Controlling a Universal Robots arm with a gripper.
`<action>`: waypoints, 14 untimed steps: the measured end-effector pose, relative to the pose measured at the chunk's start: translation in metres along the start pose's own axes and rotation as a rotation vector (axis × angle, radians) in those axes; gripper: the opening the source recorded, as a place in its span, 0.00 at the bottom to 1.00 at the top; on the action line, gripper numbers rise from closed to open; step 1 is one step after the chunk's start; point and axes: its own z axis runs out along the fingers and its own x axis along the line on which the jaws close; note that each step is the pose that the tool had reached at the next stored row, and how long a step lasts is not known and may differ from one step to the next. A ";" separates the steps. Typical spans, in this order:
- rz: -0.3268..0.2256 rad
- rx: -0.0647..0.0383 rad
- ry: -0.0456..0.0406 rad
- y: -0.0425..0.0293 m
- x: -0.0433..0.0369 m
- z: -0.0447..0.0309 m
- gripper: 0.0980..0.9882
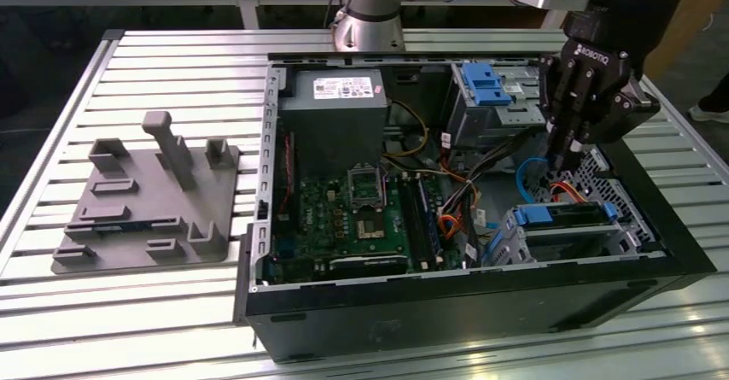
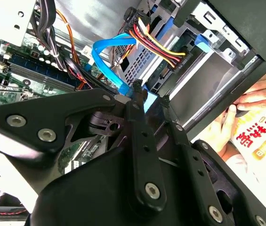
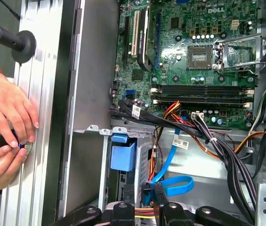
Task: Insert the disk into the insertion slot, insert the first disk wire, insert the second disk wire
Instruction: 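Insert the second disk wire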
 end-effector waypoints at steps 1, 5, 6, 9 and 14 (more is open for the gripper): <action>0.000 0.000 0.0000 0.0000 -0.0001 0.0001 0.22; 0.000 0.000 0.0000 0.0000 -0.0002 0.0004 0.22; 0.000 0.000 -0.0001 0.0000 -0.0002 0.0004 0.22; 0.000 0.000 -0.0001 0.0000 -0.0003 0.0005 0.21; 0.000 0.000 -0.0002 0.0000 -0.0003 0.0007 0.13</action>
